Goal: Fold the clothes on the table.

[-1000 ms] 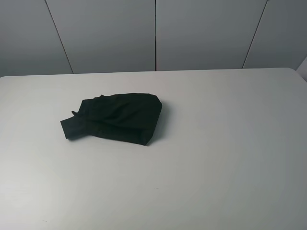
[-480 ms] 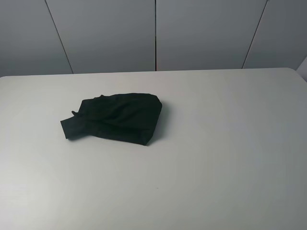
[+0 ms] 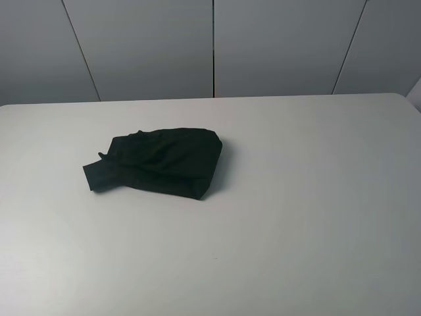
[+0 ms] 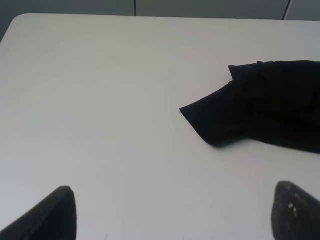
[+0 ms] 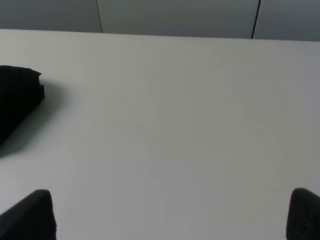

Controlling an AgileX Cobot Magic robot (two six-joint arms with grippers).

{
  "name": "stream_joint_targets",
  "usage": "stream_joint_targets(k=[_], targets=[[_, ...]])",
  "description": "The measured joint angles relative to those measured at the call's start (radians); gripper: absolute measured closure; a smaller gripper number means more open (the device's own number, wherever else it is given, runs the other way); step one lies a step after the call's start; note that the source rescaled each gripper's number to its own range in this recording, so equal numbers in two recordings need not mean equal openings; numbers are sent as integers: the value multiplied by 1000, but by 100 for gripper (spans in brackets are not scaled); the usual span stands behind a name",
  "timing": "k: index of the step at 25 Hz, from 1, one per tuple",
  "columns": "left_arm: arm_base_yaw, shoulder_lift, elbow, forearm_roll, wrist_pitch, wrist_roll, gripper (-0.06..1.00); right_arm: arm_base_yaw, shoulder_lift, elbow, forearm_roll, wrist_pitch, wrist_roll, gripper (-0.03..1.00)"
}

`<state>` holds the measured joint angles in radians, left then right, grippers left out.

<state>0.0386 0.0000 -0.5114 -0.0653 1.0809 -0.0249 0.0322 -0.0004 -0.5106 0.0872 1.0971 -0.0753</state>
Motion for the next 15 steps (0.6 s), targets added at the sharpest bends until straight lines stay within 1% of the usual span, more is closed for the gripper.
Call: stream_joint_targets(k=[3,8,15], targets=[[0,0,0,-2,0,25,-5,0,0,0,2,0,-2,-3],[0,0,0,-8,0,50,-5,-33,0,0,2,0,-6,-3],[0,0,0,-15,0,68,-5,-35,0,0,2,0,-11,-3]])
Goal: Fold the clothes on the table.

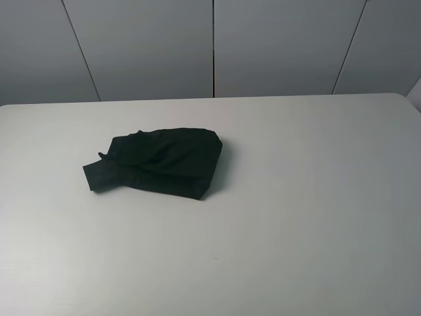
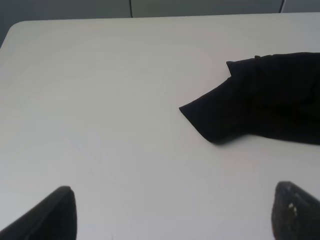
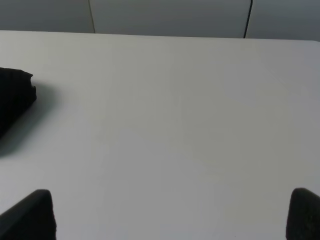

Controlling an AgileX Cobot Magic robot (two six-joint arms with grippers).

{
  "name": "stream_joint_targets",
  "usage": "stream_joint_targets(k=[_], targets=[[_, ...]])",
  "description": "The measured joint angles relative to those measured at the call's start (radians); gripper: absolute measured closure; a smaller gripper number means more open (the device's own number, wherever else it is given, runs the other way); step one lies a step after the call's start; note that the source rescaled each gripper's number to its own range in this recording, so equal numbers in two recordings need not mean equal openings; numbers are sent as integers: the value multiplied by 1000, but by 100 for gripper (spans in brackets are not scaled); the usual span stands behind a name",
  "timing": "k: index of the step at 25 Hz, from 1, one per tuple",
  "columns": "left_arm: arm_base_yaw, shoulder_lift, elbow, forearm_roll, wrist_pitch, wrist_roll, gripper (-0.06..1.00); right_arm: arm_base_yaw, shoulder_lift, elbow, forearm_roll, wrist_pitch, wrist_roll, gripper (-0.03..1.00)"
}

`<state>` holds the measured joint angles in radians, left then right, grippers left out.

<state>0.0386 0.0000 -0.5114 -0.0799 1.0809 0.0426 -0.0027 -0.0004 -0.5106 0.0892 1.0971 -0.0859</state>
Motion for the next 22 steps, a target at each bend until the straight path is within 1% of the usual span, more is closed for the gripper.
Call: stream_joint_targets(k=[13,16,22], targets=[[0,0,0,-11,0,14,-5,0,0,0,0,0,0,-3],[0,0,0,-11,0,14,-5,0,0,0,2,0,19,-3],[0,0,0,-9,0,14,-5,0,0,0,2,0,21,-3]])
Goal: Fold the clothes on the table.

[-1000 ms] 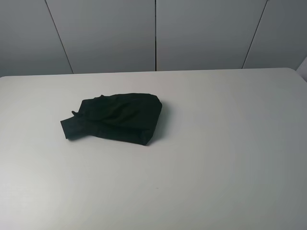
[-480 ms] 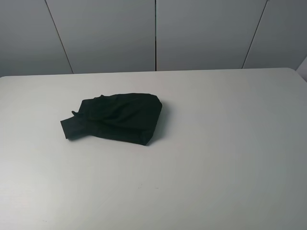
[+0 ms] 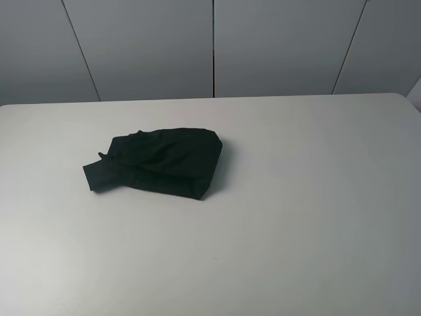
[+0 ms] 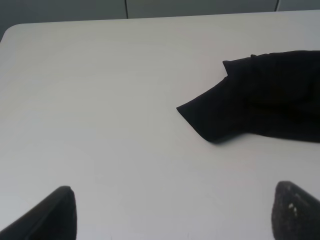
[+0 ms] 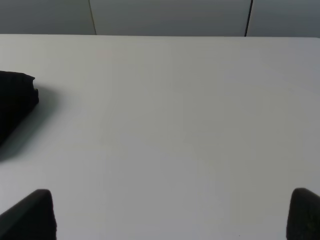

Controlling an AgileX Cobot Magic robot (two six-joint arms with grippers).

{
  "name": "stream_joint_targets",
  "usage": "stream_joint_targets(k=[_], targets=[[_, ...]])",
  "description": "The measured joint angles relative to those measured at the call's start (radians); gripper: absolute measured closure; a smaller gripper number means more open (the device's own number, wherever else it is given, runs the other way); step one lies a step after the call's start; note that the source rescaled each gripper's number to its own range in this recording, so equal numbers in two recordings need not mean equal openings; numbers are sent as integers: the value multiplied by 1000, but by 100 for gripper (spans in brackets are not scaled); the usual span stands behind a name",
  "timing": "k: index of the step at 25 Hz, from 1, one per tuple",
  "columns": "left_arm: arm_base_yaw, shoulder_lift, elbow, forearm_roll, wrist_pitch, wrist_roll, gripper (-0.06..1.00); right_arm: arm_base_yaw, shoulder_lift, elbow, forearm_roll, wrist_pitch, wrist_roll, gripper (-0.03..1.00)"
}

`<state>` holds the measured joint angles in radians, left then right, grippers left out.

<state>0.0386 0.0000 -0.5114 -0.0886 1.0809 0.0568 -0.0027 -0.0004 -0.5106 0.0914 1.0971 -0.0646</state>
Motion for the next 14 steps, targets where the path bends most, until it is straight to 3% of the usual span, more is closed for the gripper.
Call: stream_joint_targets(k=[14], targets=[[0,0,0,0,0,0,-5,0,0,0,0,0,2,-3]])
